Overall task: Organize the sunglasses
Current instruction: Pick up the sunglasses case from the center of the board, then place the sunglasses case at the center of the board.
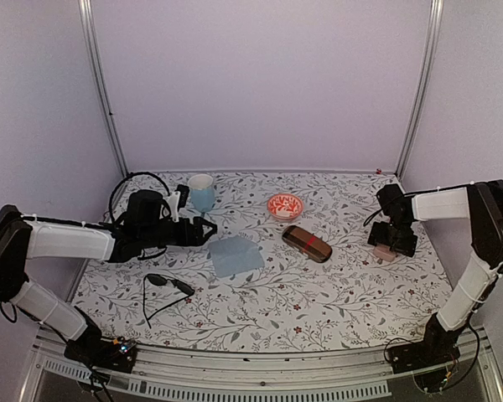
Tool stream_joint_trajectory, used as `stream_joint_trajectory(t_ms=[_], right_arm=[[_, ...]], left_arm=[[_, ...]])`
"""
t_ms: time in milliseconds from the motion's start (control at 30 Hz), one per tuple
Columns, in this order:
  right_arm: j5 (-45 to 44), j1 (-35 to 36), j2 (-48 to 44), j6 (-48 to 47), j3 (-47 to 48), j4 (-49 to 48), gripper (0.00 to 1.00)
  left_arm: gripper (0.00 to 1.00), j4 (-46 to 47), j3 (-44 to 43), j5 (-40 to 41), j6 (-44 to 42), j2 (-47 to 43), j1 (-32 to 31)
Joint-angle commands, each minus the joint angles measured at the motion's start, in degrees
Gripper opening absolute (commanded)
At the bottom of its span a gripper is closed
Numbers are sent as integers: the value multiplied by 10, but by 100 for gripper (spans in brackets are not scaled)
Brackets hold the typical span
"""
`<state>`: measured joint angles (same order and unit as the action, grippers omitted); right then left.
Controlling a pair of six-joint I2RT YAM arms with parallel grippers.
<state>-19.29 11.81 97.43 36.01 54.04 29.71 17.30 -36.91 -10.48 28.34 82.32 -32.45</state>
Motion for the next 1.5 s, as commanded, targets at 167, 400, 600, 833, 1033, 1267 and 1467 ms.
stream_joint_trajectory(t_ms=[167, 400, 600, 833, 1033, 1267, 1467], right_arm=[[67, -37, 14, -34, -13, -77, 94], [111, -37, -17, -72, -24, -98, 67], [146, -14, -110, -98, -46, -107, 45], [232, 108, -198, -150, -19, -113, 42], [373, 191, -223, -195, 5, -172, 42], [469, 266, -190, -224, 33, -240, 42], [482, 316, -151, -214, 58, -283, 42]], left_arm=[[90, 15, -2, -15, 7, 14, 7], [97, 36, 13, -80, 50, 31, 60], [99, 69, 31, -146, 70, 24, 102], [98, 120, 34, -192, 67, 13, 101], [96, 218, 49, -264, 69, 10, 74], [98, 293, 34, -291, 61, 21, -1], [99, 344, 17, -303, 77, 49, -42]])
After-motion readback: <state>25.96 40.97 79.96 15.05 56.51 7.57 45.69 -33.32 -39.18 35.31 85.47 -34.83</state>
